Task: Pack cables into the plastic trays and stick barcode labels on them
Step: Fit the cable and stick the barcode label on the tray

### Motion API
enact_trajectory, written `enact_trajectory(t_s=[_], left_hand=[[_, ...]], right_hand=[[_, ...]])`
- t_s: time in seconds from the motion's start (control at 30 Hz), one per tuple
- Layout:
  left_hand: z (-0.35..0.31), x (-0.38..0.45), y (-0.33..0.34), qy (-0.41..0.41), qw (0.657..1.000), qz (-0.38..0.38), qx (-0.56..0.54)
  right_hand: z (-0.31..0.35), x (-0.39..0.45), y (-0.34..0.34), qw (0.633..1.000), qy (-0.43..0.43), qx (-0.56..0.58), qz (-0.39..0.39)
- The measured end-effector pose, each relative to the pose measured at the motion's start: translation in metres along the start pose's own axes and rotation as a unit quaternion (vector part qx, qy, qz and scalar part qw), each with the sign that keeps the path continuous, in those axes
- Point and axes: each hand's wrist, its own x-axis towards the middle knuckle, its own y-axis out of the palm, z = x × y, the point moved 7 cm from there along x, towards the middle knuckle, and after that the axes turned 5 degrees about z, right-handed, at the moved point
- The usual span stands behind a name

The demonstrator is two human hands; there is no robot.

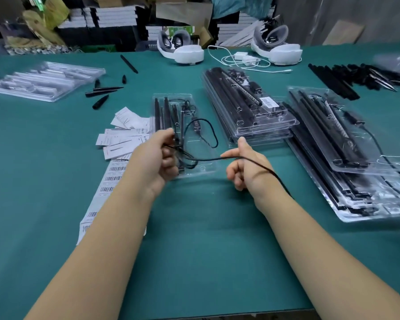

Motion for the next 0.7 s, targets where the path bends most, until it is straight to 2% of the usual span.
enact_trajectory(t_s=[0.1, 0.13, 0.2, 0.23, 0.27, 0.3, 0.33, 0.37, 0.4, 0.43, 0.47, 0.5, 0.53, 0.57, 0.6, 0.63, 0.7], left_hand=[[-0.004, 0.005, -0.018, -0.004, 0.996, -0.054, -0.069], [-0.004, 0.006, -0.023, 0.002, 0.993, -0.069, -0.092], [-0.008, 0.006, -0.03, 0.027, 0.987, -0.098, -0.123], [-0.01, 0.007, -0.033, 0.04, 0.984, -0.11, -0.135], [-0.011, 0.007, -0.035, 0.05, 0.981, -0.117, -0.143], [-0.012, 0.007, -0.036, 0.053, 0.981, -0.118, -0.147], [-0.013, 0.007, -0.036, 0.051, 0.982, -0.111, -0.14], [-0.013, 0.008, -0.034, 0.044, 0.987, -0.099, -0.12], [-0.012, 0.007, -0.03, 0.036, 0.992, -0.081, -0.087], [-0.011, 0.006, -0.025, 0.03, 0.997, -0.058, -0.047], [-0.01, 0.005, -0.019, 0.029, 0.999, -0.033, -0.006], [-0.009, 0.003, -0.013, 0.03, 0.999, -0.01, 0.031], [-0.008, 0.001, -0.006, 0.036, 0.997, 0.009, 0.074], [-0.008, -0.002, -0.001, 0.059, 0.987, 0.019, 0.146], [-0.01, -0.005, 0.005, 0.1, 0.963, 0.02, 0.248], [-0.012, -0.009, 0.011, 0.151, 0.921, 0.011, 0.358], [-0.013, -0.019, 0.025, 0.254, 0.822, -0.01, 0.51]], right_hand=[[-0.003, 0.004, 0.006, 0.997, 0.057, 0.037, 0.021], [-0.002, 0.002, 0.008, 0.997, 0.069, -0.005, 0.034], [0.001, -0.004, 0.01, 0.978, 0.045, -0.182, 0.097], [0.002, -0.011, 0.018, 0.956, 0.01, -0.236, 0.177], [0.001, -0.025, 0.03, 0.927, -0.012, -0.234, 0.291], [-0.001, -0.043, 0.043, 0.894, -0.009, -0.181, 0.41], [0.001, -0.059, 0.05, 0.862, 0.0, -0.102, 0.496], [0.009, -0.068, 0.053, 0.844, -0.006, -0.018, 0.536], [0.018, -0.067, 0.052, 0.85, -0.028, 0.061, 0.523], [0.027, -0.059, 0.045, 0.877, -0.056, 0.122, 0.462], [0.035, -0.048, 0.034, 0.915, -0.098, 0.143, 0.364], [0.042, -0.041, 0.018, 0.95, -0.15, 0.116, 0.248], [0.048, -0.038, 0.004, 0.967, -0.203, 0.067, 0.138], [0.053, -0.04, -0.007, 0.966, -0.251, 0.029, 0.05], [0.057, -0.045, -0.013, 0.954, -0.298, 0.003, -0.009], [0.062, -0.052, -0.014, 0.938, -0.343, -0.028, -0.041], [0.065, -0.064, -0.003, 0.91, -0.4, -0.102, -0.041]])
